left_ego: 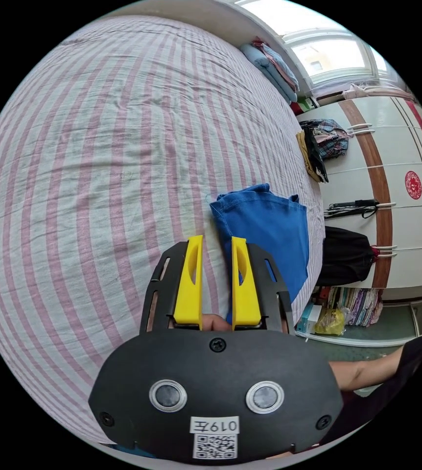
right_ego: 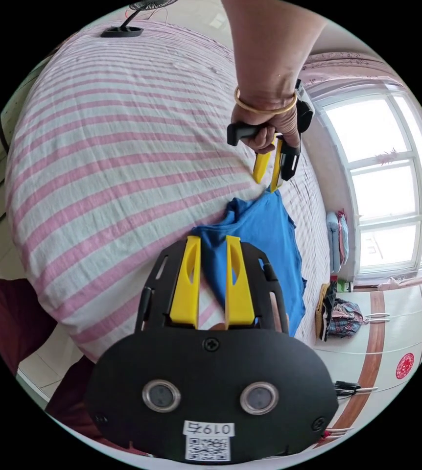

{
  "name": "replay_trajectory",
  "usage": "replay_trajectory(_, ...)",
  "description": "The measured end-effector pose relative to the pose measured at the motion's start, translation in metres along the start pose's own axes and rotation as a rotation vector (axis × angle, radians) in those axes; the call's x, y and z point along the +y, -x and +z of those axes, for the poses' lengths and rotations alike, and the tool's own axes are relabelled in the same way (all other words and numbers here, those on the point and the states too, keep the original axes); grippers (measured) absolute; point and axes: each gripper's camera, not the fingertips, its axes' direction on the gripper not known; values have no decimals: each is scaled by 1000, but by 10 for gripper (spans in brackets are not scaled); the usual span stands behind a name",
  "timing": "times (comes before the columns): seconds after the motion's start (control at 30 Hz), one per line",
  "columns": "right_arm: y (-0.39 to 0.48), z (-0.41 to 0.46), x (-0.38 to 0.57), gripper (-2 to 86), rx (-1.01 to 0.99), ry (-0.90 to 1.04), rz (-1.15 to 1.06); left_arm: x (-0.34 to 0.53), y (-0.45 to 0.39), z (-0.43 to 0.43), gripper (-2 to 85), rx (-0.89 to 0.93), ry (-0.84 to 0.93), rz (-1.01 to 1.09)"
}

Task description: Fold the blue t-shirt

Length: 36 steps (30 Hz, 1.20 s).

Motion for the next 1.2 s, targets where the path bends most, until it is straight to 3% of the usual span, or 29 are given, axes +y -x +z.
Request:
replay_trajectory(0.33, -13, 6, -42, 73, -70, 34, 109, -37, 44, 11, 110, 198, -8, -177)
replay_trajectory(0.47, -12, 11, -55, 70, -70, 28, 124, -70, 44, 23, 107, 151, 36, -146)
replay_trajectory(0.7, -7, 21, -69, 65, -49, 12, 125, -101, 58, 30, 107, 326, 24, -201)
replay_trajectory(1.2, 5, 58, -86, 59, -4, 7, 121, -171, 41, 52, 58, 425, 64, -224)
